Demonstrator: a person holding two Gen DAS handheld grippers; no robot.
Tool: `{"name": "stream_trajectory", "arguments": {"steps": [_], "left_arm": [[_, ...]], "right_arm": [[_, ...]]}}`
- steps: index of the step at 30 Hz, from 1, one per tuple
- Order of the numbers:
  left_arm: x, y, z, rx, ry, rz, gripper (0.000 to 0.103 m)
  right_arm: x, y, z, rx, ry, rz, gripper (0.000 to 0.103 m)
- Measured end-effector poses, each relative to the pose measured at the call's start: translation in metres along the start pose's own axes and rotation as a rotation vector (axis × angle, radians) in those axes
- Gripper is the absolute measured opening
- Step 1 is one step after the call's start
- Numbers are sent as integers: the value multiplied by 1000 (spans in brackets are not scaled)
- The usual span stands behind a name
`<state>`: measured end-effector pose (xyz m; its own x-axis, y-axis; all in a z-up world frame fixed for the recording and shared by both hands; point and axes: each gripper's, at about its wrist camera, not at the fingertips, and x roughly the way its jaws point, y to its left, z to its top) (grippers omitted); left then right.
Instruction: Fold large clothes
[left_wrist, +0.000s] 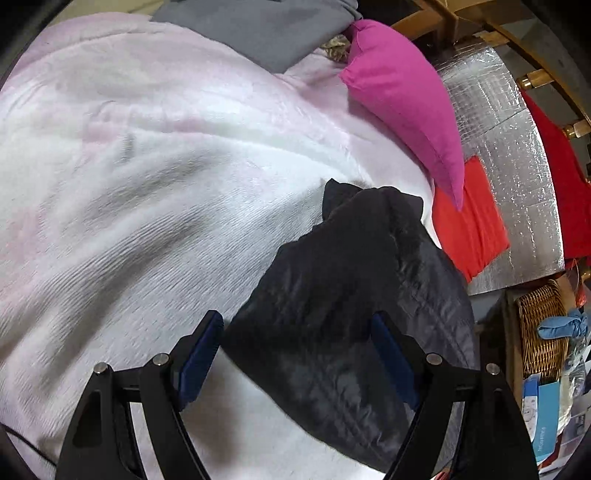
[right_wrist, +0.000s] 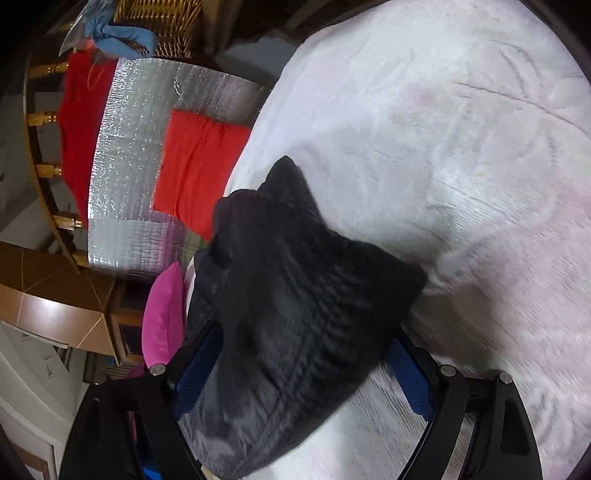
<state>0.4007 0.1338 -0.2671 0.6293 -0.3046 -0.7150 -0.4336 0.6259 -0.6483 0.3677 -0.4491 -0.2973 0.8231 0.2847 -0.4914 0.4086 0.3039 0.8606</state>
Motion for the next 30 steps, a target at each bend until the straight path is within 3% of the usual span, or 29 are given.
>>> {"name": "stream_trajectory", "arguments": {"steps": [2,4,5,10,16,22,30], "left_arm": [[7,0,3,-3,7,-15,79],[11,-1,6,7,10,-26,59],[14,-2,7,13,13,-32,56],[15,-14,7,74,-18,-45,26],[-1,-24,1,134,-68,-38,18],[-31,-12,-10,146,-70,-56,17],[-82,25,-54,172,-52,-56,17]], "right_arm": [[8,5,3,-23,-7,-8,89],[17,10,4,-49,-22,-22,86],[20,12,4,-57,-26,-28,84],[27,16,5,-74,-45,-50,56],[11,34,-3,-178,-85,-77,37],[-18,38,-17,-230,-76,-93,36],[-84,9,-45,-219,-32,-103,36]]}}
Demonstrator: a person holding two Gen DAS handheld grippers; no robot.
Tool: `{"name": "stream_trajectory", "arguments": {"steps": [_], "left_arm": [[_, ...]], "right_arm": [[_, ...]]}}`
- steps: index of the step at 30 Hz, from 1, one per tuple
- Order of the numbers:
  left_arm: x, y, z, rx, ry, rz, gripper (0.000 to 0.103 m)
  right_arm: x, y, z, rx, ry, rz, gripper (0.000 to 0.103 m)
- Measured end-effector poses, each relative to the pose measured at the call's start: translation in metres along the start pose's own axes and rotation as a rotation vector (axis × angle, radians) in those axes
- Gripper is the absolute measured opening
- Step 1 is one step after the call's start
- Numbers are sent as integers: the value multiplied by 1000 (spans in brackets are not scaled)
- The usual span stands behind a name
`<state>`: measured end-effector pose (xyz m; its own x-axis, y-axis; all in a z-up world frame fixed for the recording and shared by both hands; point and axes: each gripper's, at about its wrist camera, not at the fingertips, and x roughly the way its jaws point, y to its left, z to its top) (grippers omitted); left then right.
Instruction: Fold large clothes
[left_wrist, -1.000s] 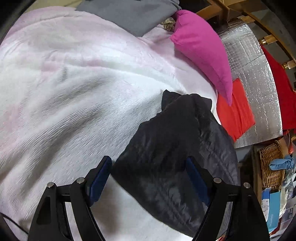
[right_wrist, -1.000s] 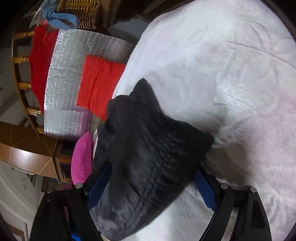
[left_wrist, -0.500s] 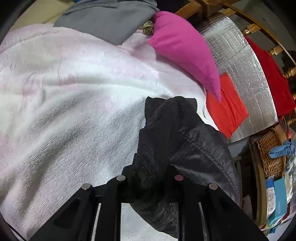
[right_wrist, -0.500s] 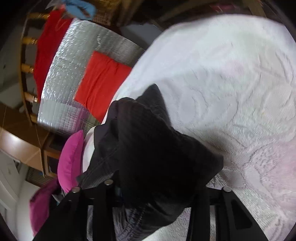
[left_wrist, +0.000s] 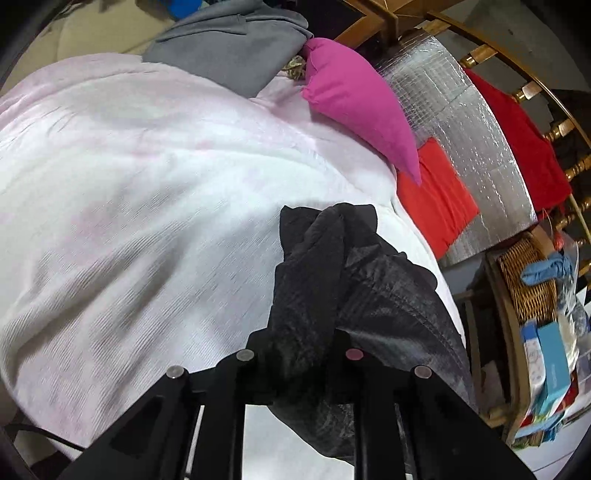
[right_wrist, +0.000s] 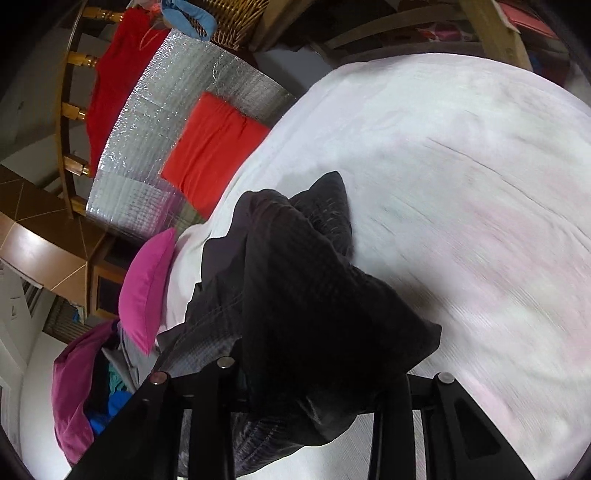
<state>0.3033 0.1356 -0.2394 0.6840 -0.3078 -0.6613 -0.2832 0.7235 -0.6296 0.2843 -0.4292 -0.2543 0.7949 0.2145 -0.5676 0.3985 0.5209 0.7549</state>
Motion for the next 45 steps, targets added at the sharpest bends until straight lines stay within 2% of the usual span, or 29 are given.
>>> {"name": "stream_trajectory", "arguments": {"steps": [4,6,7,8,10,12,14,17,19,21,24,29,30,33,36,38,39,40,42,43,45], "left_arm": [[0,10,-13,8,36,46,23],[0,10,-14,27,48,99,36],[-2,9,-15,47,52,124,42],[-5,7,-16,65,58,145,45],[-16,8,-23,85,70,154,56],[-32,8,-29,103,84,136,57],[-46,7,-31,125,84,137,57],[-74,-9,-28,199,-9,140,58],[-82,-32,-21,232,-67,120,66],[-72,-57,-16,266,-87,85,73],[-38,-85,-15,306,-64,82,73],[48,-102,-28,349,46,107,71],[63,-100,-31,362,65,129,65],[79,-107,-35,467,16,210,50],[85,-110,-29,482,10,194,34],[89,-107,-25,472,21,204,24],[93,-107,-22,465,26,210,16],[96,-107,-19,459,28,216,11],[102,-108,-13,450,40,210,8],[104,-109,-9,443,45,205,6],[107,-112,-5,426,45,194,5]], "right_arm": [[-14,-16,-16,17,36,-34,39],[-14,-18,-18,23,57,-43,45],[-17,-19,-19,25,66,-58,53],[-21,-19,-21,20,71,-69,57],[-32,-18,-26,-6,73,-69,60],[-43,-17,-31,-30,100,-74,67],[-57,-14,-35,-73,138,-62,67],[-84,2,-38,-216,154,-65,67],[-98,21,-33,-298,142,-42,68],[-102,44,-25,-353,123,-27,71],[-87,78,-10,-446,73,-22,76],[-10,127,12,-578,87,-85,76],[2,133,15,-591,91,-99,76],[55,145,27,-647,127,-180,76],[103,147,32,-690,189,-257,76],[135,141,31,-713,264,-332,76],[144,138,29,-730,282,-357,74],[151,139,23,-789,269,-391,52],[158,146,14,-892,269,-445,3],[159,150,11,-916,262,-476,3],[153,159,14,-930,212,-478,3]]}}
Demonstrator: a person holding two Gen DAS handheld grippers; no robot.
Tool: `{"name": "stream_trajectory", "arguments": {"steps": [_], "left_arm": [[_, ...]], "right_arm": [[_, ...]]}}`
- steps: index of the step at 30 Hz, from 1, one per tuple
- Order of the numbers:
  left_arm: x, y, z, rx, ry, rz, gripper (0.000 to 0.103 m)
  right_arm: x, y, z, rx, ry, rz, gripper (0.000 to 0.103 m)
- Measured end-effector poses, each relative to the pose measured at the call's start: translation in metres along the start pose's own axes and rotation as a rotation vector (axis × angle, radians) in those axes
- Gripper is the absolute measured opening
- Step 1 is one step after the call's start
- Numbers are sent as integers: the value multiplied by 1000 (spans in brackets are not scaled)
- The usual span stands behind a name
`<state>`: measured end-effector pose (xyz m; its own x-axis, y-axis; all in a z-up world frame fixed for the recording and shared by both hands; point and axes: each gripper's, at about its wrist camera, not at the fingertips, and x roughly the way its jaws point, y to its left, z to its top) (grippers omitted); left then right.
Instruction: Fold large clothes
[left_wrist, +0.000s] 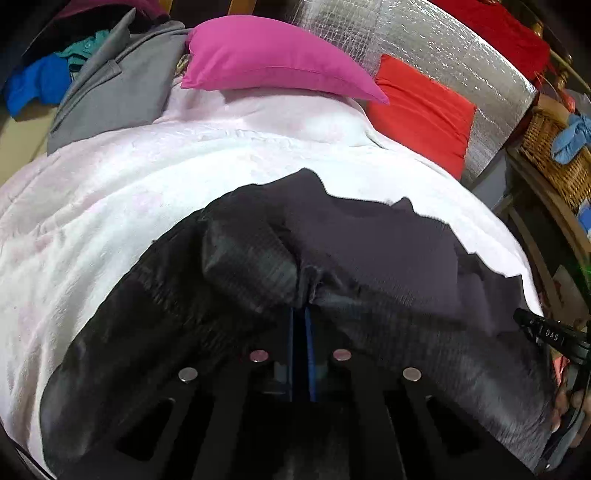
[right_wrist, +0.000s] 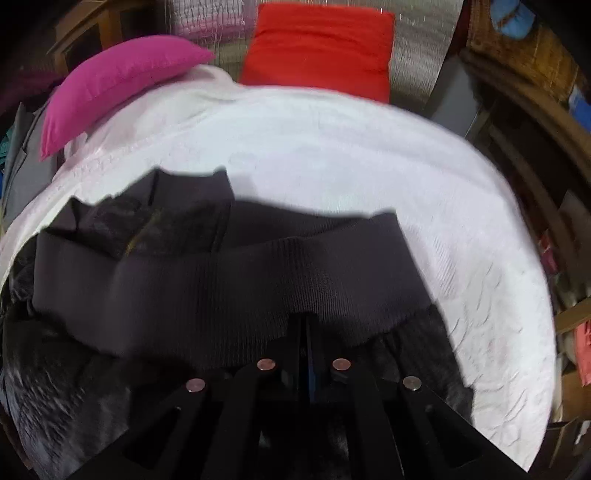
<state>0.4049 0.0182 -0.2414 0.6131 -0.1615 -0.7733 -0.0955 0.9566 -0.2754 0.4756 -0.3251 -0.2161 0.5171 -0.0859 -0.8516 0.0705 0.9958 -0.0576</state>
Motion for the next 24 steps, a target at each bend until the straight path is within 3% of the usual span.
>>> {"name": "stream_trajectory", "arguments": {"steps": [7,9,12,14,15,17,18,21,24], "left_arm": [[2,-14,14,-11,-48,4,4],[6,-16,14,-4,-41,14,4],[14,-18,15,-10,-14,28,4],[15,-18,14,-11,-12,30,4],[15,-18,15,-11,-10,30,4],[14,-16,14,-13,-10,32,4],[13,-16,14,-10,-13,33,4],[0,-17,17,27,-59,50,4],[-13,-8,24,28,-104,72,6]], "right_arm": [[-22,-44,22,214,-156,42,0],[-11,-58,19,276,-124,81,1],[-2,-66,12,327,-70,242,1],[-2,-73,6,358,-52,291,3],[-5,-75,4,367,-55,305,10],[-12,-79,-2,378,-71,339,49],[-13,-78,-1,385,-71,342,88],[-21,-79,-2,366,-123,325,92],[-13,-68,3,320,-72,295,92]]}}
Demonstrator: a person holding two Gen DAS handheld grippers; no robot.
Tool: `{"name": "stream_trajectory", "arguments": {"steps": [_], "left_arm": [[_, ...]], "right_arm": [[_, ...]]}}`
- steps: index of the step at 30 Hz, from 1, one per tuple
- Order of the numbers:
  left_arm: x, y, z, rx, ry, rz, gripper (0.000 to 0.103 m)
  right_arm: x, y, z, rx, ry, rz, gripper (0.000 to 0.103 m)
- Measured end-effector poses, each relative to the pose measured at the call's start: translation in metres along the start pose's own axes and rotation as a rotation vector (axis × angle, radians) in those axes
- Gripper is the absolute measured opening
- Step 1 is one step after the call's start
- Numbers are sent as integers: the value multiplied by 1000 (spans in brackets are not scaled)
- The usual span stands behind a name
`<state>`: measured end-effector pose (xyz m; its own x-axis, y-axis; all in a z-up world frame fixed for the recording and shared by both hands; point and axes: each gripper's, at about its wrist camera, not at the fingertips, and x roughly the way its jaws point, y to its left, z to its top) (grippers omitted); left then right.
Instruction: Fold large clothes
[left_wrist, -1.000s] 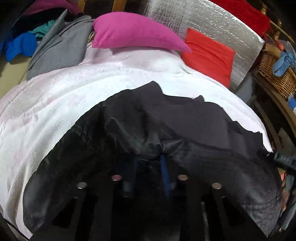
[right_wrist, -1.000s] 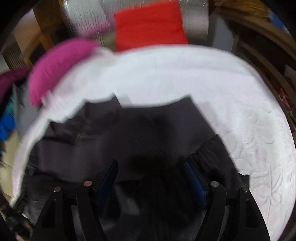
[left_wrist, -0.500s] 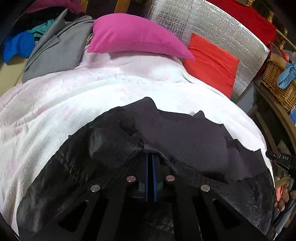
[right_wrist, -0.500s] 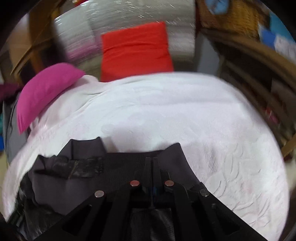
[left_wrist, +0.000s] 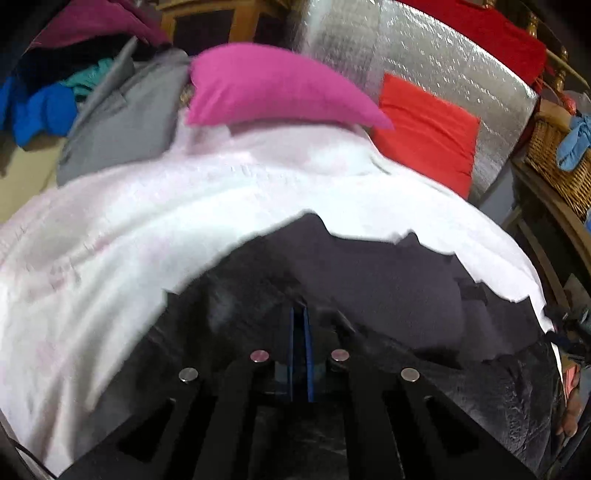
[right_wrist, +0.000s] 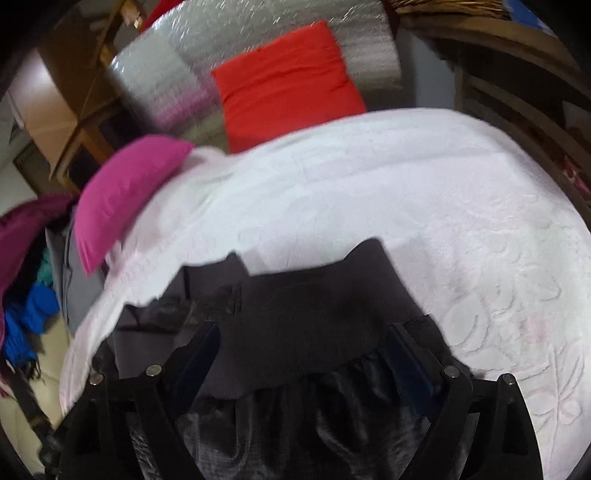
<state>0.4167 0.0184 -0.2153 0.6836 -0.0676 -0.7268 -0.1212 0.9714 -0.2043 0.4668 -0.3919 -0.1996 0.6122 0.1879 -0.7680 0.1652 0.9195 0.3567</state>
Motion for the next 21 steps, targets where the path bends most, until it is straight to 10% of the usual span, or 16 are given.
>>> {"name": "stream_trajectory", "arguments": {"steps": [5,9,16,21], "left_arm": [[1,40,14,-75,9,127,69],[25,70,13,-180,138,137,69],[18,64,21,-197,54,86,69],[27,50,21,-137,66,114,69]], "right_arm": [[44,28,-8,-143,121,-137,88],[59,61,-25,-344,129,-273,23],[22,63,15,-249,-97,-315,17],[61,46,22,-196,-64,-354,15]]}}
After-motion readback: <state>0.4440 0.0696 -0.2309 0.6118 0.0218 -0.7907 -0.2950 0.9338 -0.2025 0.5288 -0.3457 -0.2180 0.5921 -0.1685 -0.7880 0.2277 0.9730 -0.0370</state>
